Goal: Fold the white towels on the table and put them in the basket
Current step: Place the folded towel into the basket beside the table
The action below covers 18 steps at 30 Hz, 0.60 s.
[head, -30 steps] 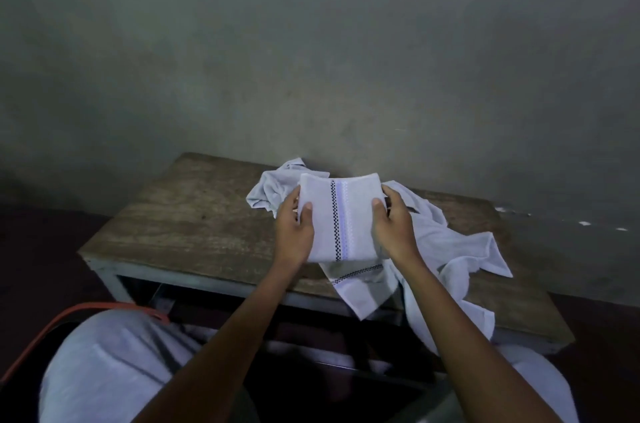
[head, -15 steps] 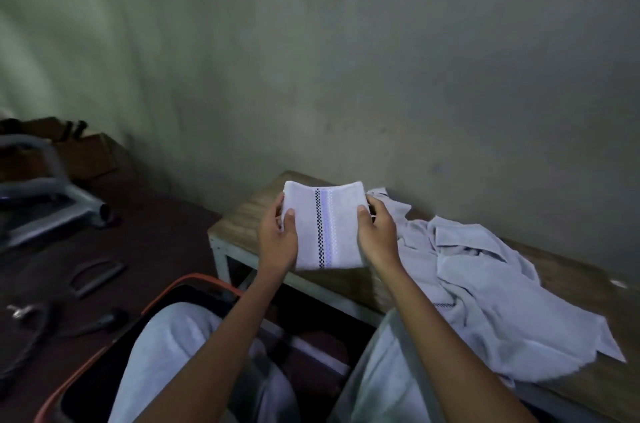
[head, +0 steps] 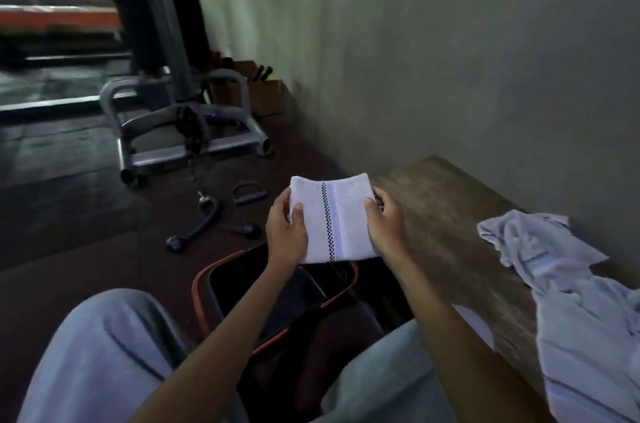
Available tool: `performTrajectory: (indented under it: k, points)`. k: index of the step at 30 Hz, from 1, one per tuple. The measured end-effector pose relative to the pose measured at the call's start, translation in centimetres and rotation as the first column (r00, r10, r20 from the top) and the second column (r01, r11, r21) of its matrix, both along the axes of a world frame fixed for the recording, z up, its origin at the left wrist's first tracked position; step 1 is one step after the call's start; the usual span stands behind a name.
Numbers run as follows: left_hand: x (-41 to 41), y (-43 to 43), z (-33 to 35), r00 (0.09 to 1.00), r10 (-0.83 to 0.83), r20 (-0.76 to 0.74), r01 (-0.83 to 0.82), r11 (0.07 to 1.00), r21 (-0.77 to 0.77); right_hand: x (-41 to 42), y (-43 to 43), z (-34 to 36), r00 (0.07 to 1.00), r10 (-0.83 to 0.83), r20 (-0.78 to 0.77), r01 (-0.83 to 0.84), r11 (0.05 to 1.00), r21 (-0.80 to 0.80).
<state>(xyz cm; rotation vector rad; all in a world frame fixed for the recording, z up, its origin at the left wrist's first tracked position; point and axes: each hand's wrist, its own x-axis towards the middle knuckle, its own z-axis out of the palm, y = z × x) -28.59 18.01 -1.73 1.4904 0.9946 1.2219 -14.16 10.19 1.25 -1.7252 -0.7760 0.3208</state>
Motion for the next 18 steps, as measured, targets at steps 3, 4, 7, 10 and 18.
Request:
performTrajectory:
  k: [3,4,7,10,18]
  points:
    - [-1.8,2.6,-3.6,0.996,0.082,-0.022,-0.083,0.992,-0.094,-1.0,4.1,-3.0,0.989,0.129,-0.067,-0.133,0.989,-0.058]
    - [-2.2,3.4,-5.0,0.994,0.102,-0.04,-0.106,0.987,-0.12,-1.2,5.3,-4.4,0.984,0.156,-0.088,-0.163,0.983,-0.082]
    - [-2.9,5.2,-9.9,0.983,0.148,-0.104,-0.167,0.966,-0.2,-1.2,8.5,-9.5,0.972,0.195,-0.128,-0.215,0.961,-0.173]
    - [-2.9,6.4,-15.3,0.973,0.171,-0.157,-0.209,0.938,-0.277,-0.7,10.9,-15.1,0.964,0.209,-0.165,-0.248,0.93,-0.273]
    - [-1.8,8.5,-30.9,0.959,0.102,-0.266,-0.246,0.768,-0.592,1.9,15.4,-30.1,0.913,0.194,-0.36,-0.37,0.767,-0.524]
